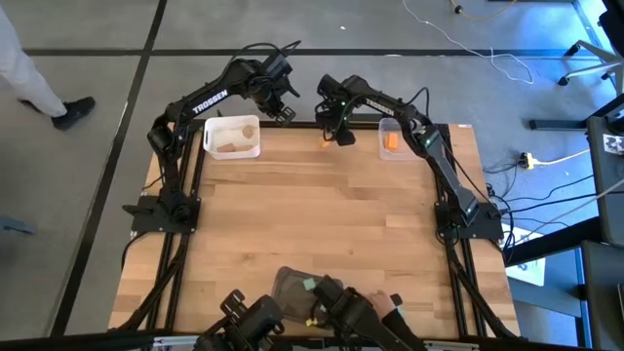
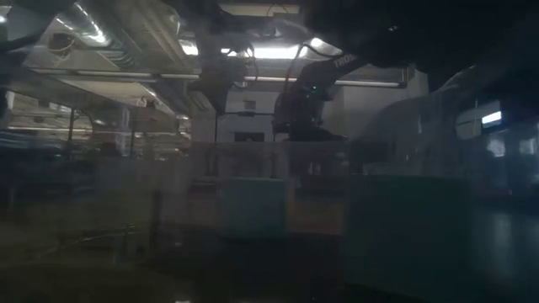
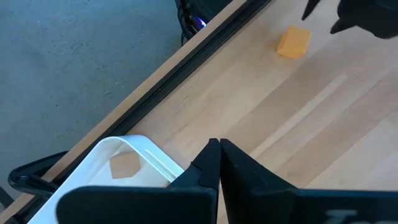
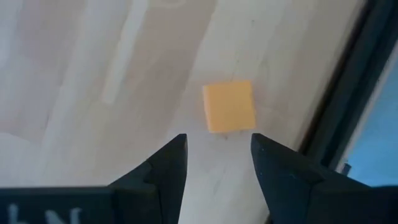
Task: Sort & place blocks by color
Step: Put the yellow block into the transparent bin
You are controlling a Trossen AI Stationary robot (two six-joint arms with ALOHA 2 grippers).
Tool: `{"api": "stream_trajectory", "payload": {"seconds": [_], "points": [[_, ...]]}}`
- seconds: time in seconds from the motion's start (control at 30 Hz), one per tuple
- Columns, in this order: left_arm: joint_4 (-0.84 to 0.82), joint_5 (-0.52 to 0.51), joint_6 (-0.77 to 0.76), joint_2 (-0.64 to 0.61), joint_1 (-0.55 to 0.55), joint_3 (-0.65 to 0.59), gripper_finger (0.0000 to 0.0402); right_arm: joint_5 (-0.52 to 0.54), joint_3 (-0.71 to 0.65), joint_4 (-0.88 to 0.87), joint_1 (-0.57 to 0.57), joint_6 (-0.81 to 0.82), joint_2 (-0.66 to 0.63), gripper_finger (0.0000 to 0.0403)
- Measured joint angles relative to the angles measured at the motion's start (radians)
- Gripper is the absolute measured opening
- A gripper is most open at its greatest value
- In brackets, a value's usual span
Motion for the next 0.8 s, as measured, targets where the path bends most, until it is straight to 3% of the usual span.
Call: {"api": "stream_trajectory", "payload": {"seconds": [0.2, 0.33, 0.8], "points": [[0.000, 0.000, 0.000, 0.000, 0.000, 0.000, 0.0000, 0.003, -0.011, 0.048, -0.004, 0.004, 0.000, 0.0179], [0.000, 0.000, 0.000, 0.000, 0.000, 0.000, 0.0000, 0.066, -0.031, 0.066, -0.003, 0.021, 0.003, 0.0179], [0.000, 0.000, 0.026, 0.000, 0.000, 0.000, 0.0000, 0.071, -0.031, 0.073, 0.005, 0.006, 0.003, 0.0179]]}}
